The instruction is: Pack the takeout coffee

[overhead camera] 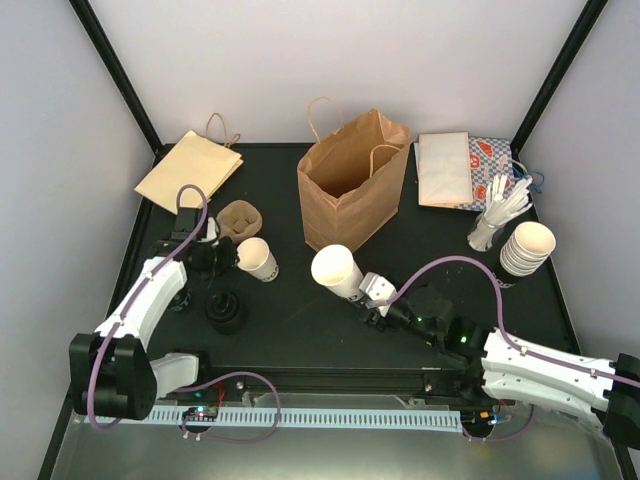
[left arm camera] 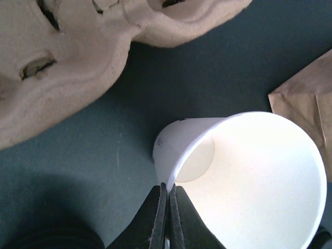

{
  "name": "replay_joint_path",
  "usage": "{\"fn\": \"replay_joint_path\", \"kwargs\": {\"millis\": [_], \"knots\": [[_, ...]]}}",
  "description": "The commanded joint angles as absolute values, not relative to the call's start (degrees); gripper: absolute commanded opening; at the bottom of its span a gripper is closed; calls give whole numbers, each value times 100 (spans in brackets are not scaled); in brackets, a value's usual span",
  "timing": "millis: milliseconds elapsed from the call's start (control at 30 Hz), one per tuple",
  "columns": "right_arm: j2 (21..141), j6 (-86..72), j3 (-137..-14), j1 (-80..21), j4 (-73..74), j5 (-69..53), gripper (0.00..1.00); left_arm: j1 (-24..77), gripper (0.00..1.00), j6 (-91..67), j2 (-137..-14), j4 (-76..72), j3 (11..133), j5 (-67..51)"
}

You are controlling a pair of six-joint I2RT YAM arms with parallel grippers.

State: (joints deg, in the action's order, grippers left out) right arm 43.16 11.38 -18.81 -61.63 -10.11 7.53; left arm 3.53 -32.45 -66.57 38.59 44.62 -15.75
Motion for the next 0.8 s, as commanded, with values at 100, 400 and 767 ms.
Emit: {"fn": "replay_joint_path", "kwargs": {"millis": [100,400,767], "knots": [[4284,1044,-1853,-6152,-1105,699,62,402,2,-3410,-6962,3399,4455,-1374],[4320,1016,-1815,-6151,-1146,677,62,420,3,-3331,-6856,3518,4475,-1294],[4315,1003,-1802,-6152,-1140,683,62,466,6,-3185,-6788,4345,5058,-292]]}}
